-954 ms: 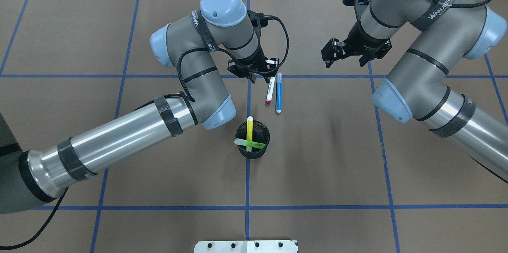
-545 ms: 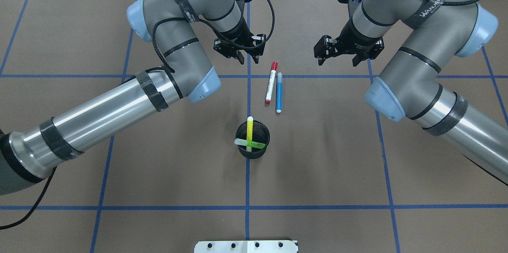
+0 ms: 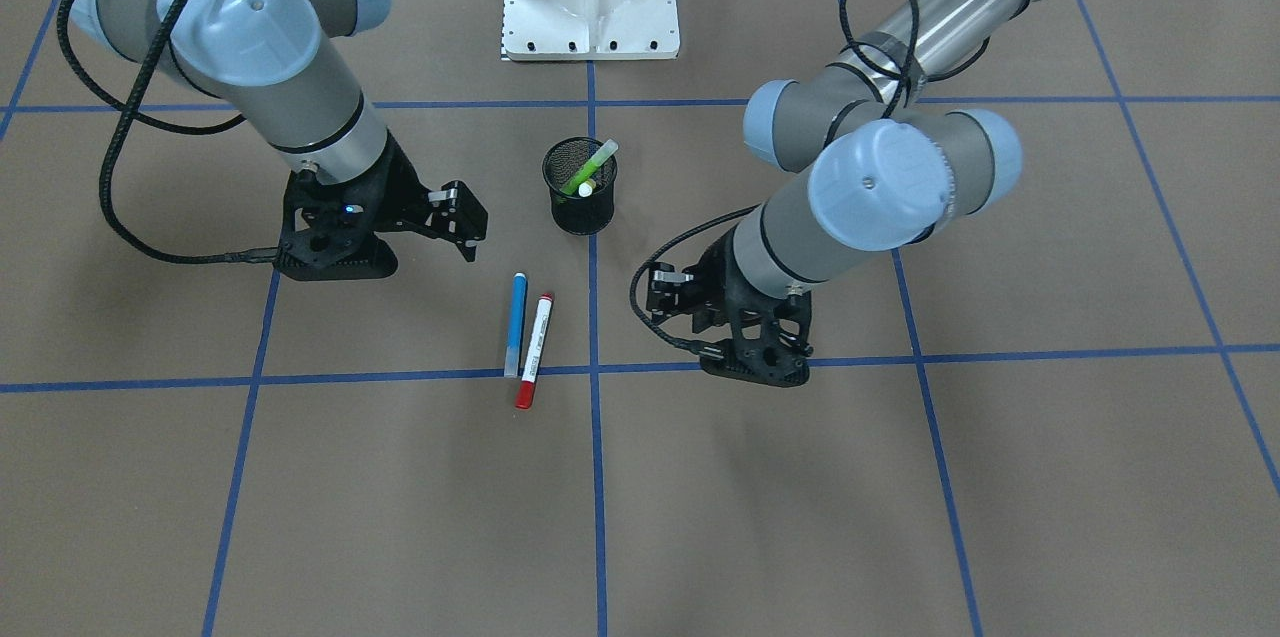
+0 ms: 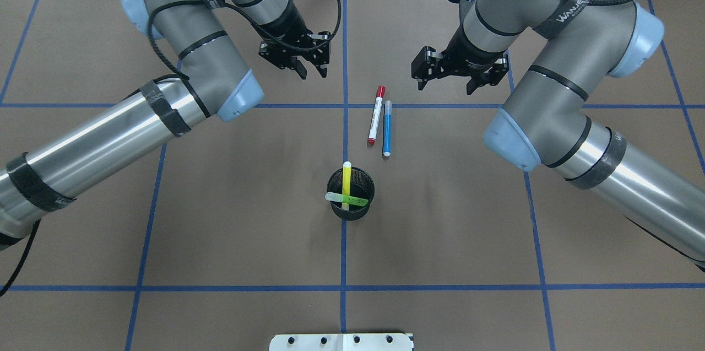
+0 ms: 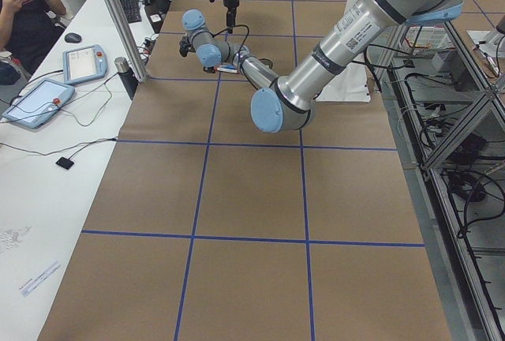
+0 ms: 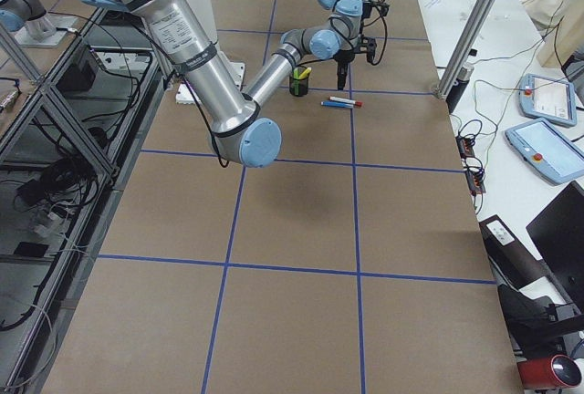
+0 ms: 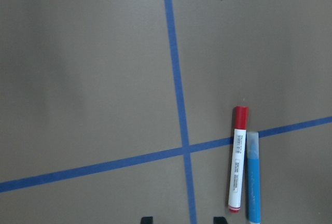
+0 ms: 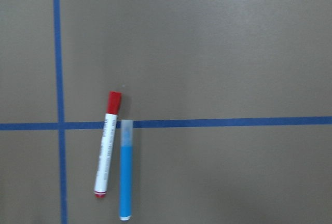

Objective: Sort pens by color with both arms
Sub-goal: 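Raise the left gripper away while the right gripper moves over the cup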

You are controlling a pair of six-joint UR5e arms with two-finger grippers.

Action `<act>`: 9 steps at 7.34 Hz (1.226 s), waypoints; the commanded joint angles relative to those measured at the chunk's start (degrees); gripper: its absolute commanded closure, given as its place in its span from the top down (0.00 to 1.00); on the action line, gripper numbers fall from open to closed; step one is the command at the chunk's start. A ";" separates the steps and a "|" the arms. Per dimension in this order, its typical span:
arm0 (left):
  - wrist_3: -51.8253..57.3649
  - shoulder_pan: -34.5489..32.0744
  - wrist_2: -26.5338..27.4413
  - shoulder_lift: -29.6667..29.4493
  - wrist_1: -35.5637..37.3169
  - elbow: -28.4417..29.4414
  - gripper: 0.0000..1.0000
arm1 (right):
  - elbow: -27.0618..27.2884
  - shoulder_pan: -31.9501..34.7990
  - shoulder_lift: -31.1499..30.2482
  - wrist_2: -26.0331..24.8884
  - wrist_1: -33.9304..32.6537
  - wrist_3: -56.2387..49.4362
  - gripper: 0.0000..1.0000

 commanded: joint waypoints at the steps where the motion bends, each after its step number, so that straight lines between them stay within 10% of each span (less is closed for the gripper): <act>1: 0.22 -2.81 -1.40 5.23 0.45 -4.54 0.55 | -0.04 -3.38 3.48 -2.17 -0.09 8.93 0.99; 9: 5.73 -10.64 -2.19 12.96 9.68 -14.31 0.53 | 0.66 -11.82 6.13 -10.79 -0.45 52.78 0.98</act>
